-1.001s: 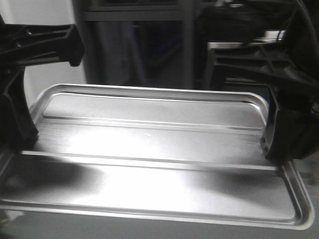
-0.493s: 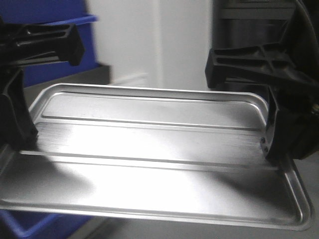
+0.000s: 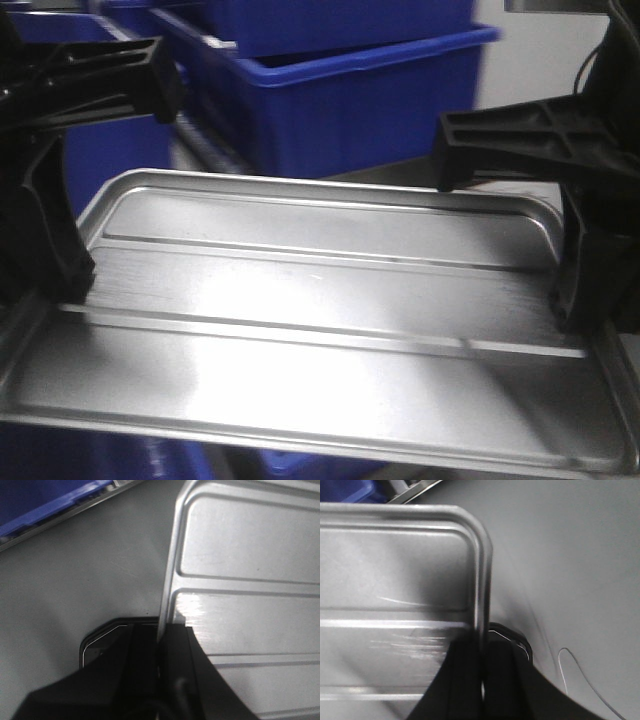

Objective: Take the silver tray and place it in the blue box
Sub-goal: 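Carry the tray with both grippers toward the blue crate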

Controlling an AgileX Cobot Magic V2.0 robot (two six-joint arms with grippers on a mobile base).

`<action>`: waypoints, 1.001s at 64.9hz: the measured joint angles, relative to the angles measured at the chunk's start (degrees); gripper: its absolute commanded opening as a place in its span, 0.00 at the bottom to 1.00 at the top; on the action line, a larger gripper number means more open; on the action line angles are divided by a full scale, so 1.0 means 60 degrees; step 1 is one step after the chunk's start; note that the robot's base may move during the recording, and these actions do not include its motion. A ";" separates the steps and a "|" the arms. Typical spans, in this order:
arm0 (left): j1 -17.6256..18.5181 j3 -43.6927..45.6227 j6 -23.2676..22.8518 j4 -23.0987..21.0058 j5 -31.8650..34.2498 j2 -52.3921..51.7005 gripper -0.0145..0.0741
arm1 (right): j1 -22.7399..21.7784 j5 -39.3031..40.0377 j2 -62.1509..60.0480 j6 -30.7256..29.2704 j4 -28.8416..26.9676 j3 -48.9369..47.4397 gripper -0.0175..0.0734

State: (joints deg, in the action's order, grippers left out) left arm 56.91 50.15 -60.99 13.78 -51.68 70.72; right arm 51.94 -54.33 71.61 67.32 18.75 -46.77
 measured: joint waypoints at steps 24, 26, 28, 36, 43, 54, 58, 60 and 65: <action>0.0056 0.0000 0.0022 -0.0200 0.0228 0.0000 0.05 | 0.0038 -0.0598 -0.0015 0.0017 -0.0113 -0.0073 0.25; 0.0056 0.0000 0.0022 -0.0219 0.0246 0.0000 0.05 | 0.0038 -0.0670 -0.0015 0.0017 -0.0132 -0.0073 0.25; 0.0056 0.0000 0.0026 -0.0220 0.0246 0.0000 0.05 | 0.0038 -0.0687 -0.0021 0.0017 -0.0154 -0.0073 0.25; 0.0056 0.0000 0.0042 -0.0235 0.0266 0.0000 0.05 | 0.0038 -0.0746 -0.0021 0.0035 -0.0154 -0.0093 0.25; 0.0056 0.0000 0.0042 -0.0235 0.0266 0.0000 0.05 | 0.0038 -0.0746 -0.0021 0.0035 -0.0167 -0.0093 0.25; 0.0056 0.0000 0.0042 -0.0235 0.0266 0.0000 0.05 | 0.0038 -0.0746 -0.0037 0.0035 -0.0167 -0.0093 0.25; 0.0056 0.0000 0.0042 -0.0235 0.0266 0.0000 0.05 | 0.0038 -0.0746 -0.0037 0.0035 -0.0167 -0.0093 0.25; 0.0056 0.0000 0.0042 -0.0235 0.0266 0.0000 0.05 | 0.0038 -0.0751 -0.0037 0.0035 -0.0167 -0.0093 0.25; 0.0056 0.0000 0.0042 -0.0235 0.0266 0.0000 0.05 | 0.0038 -0.0751 -0.0037 0.0035 -0.0167 -0.0093 0.25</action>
State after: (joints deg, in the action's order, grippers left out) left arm 57.25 50.15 -60.73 12.37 -50.08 70.72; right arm 52.17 -58.84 71.39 67.53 17.75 -47.32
